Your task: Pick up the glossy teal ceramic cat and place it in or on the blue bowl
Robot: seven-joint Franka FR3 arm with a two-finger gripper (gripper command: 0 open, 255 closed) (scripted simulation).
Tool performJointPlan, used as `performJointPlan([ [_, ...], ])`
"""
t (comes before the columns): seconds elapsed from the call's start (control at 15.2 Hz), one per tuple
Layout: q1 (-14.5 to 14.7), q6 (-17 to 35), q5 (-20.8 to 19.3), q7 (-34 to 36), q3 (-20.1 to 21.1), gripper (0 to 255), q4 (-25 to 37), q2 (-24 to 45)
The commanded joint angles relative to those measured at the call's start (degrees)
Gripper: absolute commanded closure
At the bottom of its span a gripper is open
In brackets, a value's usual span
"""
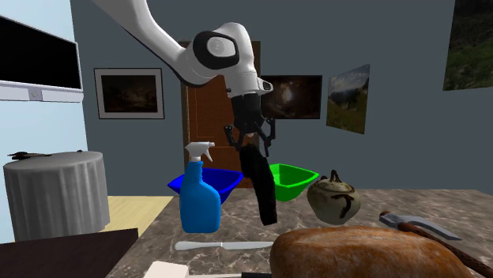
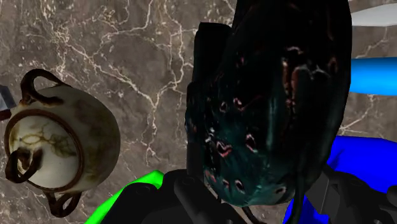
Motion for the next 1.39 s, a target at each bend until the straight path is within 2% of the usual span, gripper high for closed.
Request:
performJointPlan([
  [0.0,0.0,-1.6,0.3,-0.5,0.0,255,1.1,-0.6],
  [0.99,0.1,-11.8,1.8,-2.8,0.3,255,8.3,-3.8],
  [1.32,3.1,-13.9,1.7,2.9,3.1,255,4.5,-8.7],
])
